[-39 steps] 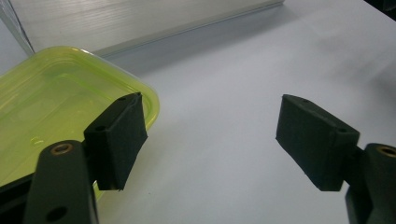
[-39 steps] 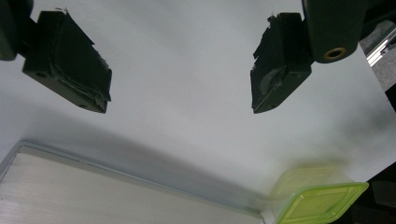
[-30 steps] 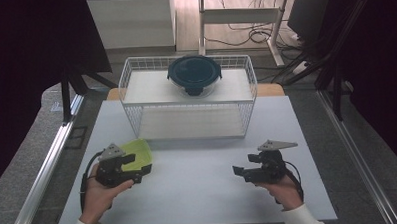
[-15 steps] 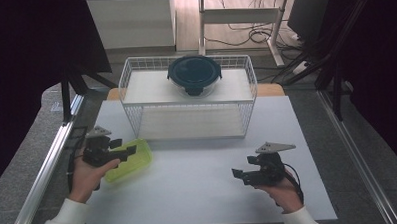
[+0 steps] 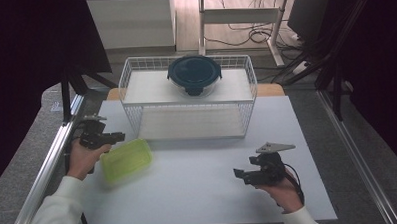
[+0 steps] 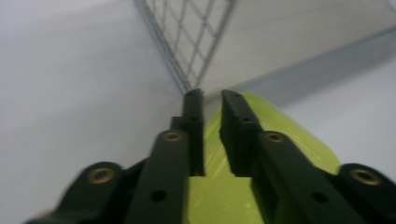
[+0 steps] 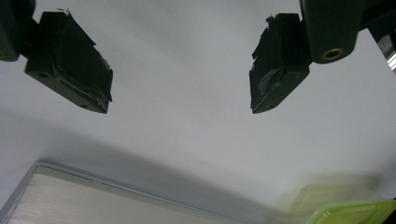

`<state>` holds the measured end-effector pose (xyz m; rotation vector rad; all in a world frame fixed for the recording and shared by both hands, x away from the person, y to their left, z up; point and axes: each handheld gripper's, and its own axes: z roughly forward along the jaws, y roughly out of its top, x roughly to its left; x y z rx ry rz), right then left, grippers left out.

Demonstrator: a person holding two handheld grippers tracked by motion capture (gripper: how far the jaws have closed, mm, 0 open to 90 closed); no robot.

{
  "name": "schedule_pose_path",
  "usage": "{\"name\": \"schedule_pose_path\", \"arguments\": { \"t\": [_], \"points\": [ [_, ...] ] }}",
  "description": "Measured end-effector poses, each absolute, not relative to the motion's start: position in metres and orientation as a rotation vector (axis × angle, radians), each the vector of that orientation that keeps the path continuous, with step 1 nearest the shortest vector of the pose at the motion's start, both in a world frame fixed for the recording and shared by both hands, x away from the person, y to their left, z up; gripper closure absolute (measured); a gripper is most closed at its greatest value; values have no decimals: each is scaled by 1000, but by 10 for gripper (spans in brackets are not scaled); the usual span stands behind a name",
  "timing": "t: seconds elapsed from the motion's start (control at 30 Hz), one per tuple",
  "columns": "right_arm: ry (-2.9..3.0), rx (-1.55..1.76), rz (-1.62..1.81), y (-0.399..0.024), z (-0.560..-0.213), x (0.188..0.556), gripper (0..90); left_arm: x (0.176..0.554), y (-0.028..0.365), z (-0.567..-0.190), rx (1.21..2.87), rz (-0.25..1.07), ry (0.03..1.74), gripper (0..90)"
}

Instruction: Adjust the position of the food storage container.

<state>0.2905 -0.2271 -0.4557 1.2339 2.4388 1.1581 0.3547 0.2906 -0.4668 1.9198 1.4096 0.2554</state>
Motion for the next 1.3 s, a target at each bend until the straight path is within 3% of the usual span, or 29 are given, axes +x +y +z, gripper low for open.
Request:
{"name": "schedule_pose_path", "arguments": {
  "t": [0.1, 0.6, 1.3],
  "points": [
    [2438, 1232, 1152, -228, -456, 291, 211, 364, 292, -473, 1947, 252, 1436, 897],
    [2441, 1255, 1130, -228, -462, 293, 211, 377, 301, -487, 2113, 308, 1446, 900],
    [2440, 1272, 1116, -229, -466, 295, 211, 374, 275, -492, 2274, 146, 1243, 900]
  ]
}}
